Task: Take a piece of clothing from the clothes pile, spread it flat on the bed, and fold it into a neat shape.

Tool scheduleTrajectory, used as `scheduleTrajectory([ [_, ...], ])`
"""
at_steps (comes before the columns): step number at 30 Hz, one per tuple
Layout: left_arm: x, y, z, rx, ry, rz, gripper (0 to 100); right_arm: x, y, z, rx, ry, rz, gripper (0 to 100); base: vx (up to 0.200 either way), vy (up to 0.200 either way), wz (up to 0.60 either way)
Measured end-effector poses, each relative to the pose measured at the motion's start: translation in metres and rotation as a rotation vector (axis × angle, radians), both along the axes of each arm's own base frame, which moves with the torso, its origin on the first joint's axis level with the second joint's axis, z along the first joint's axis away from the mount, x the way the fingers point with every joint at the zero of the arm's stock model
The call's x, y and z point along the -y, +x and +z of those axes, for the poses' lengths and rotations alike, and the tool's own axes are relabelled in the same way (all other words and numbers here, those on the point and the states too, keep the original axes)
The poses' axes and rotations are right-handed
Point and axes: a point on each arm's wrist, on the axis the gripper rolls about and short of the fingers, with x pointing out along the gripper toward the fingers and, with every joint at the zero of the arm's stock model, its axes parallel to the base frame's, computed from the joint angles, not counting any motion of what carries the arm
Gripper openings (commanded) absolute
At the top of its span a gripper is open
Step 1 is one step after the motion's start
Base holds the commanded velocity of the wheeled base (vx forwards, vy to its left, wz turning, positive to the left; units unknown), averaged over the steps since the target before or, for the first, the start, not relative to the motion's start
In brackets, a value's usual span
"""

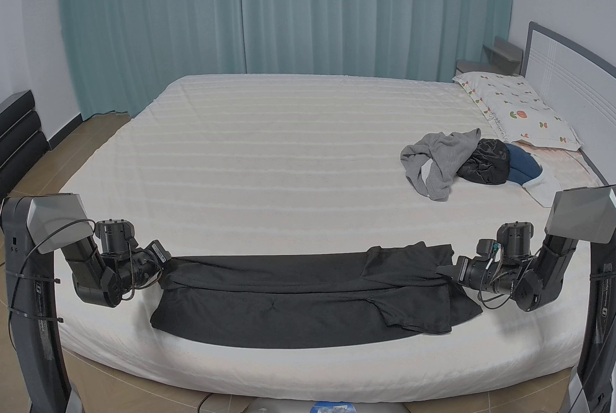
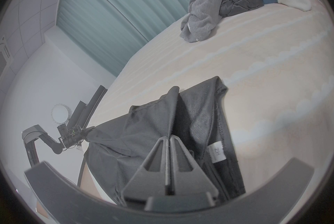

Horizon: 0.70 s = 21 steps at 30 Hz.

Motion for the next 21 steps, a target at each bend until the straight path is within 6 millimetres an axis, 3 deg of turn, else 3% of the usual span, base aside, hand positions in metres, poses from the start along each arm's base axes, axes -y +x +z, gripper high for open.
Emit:
scheduleTrajectory([
  [20, 0.000, 0.000, 0.000, 0.000, 0.000, 0.001, 0, 0.008, -0.014, 0.002, -0.017, -0.009, 0.032, 0, 0.000, 0.000, 0.00],
  [21, 0.000, 0.000, 0.000, 0.000, 0.000, 0.001, 0, 0.008, -0.014, 0.002, -0.019, -0.009, 0.032, 100, 0.000, 0.000, 0.00],
])
